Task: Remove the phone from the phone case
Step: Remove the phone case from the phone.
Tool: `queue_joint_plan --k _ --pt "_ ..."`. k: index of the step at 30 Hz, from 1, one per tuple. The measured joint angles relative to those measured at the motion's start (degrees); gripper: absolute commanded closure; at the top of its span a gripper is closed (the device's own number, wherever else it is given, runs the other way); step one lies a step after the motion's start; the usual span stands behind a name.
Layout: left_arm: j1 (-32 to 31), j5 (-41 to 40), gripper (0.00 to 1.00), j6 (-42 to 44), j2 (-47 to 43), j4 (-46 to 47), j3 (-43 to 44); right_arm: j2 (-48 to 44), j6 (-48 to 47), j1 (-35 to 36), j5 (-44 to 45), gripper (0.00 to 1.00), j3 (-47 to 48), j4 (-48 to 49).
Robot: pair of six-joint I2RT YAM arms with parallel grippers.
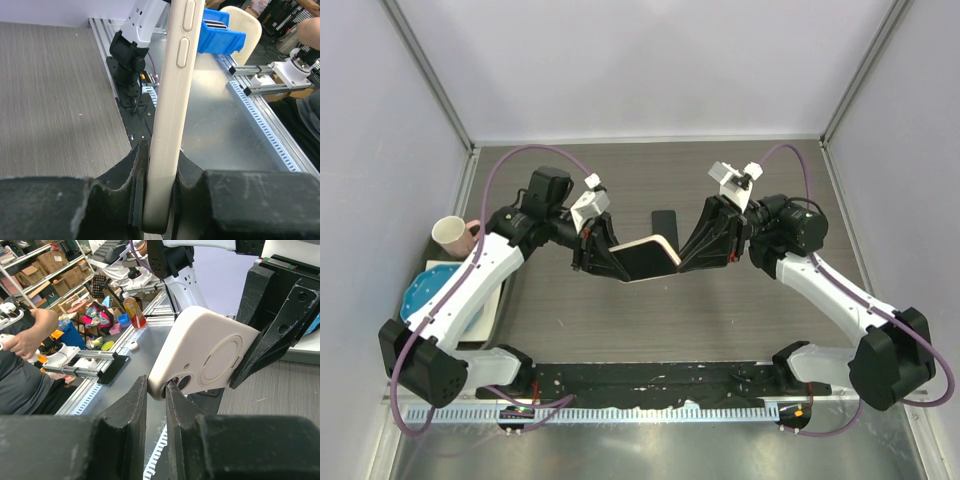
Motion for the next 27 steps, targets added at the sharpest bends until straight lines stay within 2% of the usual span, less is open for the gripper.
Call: queue_joint_plan --k 7,17,27 --pt "0.7 2.2 1.0 0.6 0.0 -0.8 0.0 2.8 0.5 2.4 -0.4 0.99 2.3 1.6" --pt "1.0 3.7 1.0 6.0 0.0 -3.7 0.0 6.8 1.8 7.1 -2.7 0.99 7.2 2.9" --pt "1.7 1.6 1.0 7.8 0.0 -5.6 0.0 10.4 3.9 7.5 -4.3 0.99 9.9 4.0"
